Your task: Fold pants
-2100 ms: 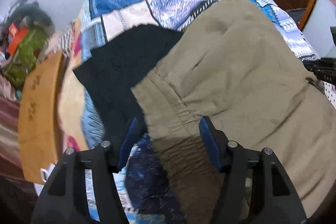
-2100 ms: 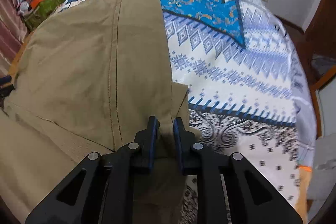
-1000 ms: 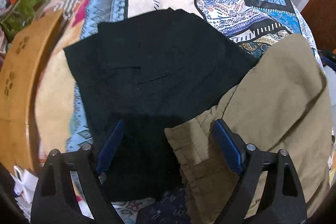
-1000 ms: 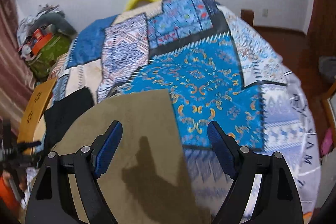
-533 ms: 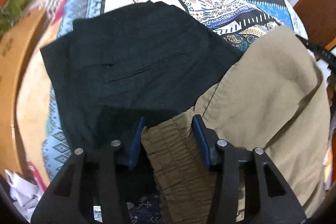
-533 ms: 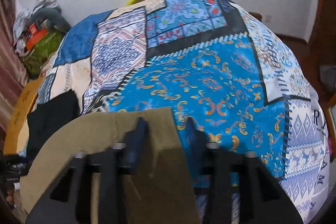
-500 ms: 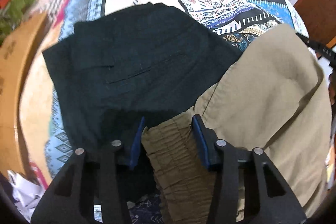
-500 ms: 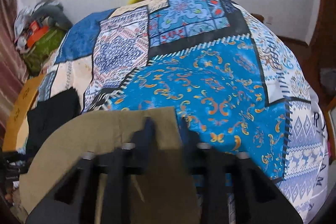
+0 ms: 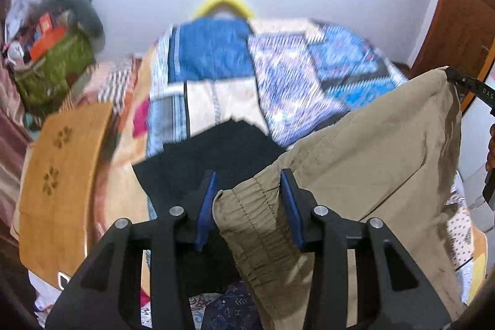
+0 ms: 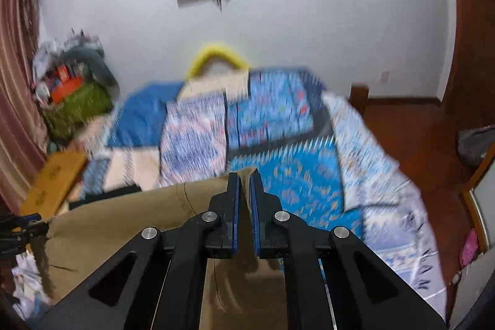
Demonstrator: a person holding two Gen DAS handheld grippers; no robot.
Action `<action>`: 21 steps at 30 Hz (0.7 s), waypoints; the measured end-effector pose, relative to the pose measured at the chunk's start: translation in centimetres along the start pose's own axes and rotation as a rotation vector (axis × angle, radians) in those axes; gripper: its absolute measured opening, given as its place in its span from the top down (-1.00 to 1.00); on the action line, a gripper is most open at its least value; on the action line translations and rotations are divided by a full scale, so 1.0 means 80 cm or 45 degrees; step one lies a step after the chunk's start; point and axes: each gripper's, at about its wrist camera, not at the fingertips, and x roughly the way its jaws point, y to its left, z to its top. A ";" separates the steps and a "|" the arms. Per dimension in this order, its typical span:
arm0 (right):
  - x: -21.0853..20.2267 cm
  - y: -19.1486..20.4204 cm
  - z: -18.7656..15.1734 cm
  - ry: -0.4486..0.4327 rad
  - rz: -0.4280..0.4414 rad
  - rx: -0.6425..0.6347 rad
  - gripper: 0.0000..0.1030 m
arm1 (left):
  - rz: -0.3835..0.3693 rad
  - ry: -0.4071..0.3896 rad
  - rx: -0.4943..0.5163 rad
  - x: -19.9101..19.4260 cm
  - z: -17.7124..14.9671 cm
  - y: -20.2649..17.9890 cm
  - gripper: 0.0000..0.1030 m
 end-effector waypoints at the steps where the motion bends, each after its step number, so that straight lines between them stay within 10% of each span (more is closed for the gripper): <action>1: -0.021 0.000 0.007 -0.037 0.003 -0.002 0.89 | -0.011 -0.018 -0.002 -0.012 0.002 -0.002 0.19; 6: -0.102 0.001 0.010 -0.141 0.020 -0.017 0.89 | -0.039 -0.068 0.042 -0.058 -0.005 -0.021 0.22; 8: -0.133 -0.001 -0.005 -0.148 0.027 -0.025 0.89 | -0.075 -0.064 0.074 -0.071 -0.018 -0.030 0.55; 21: -0.228 -0.017 -0.136 -0.054 0.037 0.045 0.89 | -0.150 0.000 0.178 -0.124 -0.144 -0.068 0.57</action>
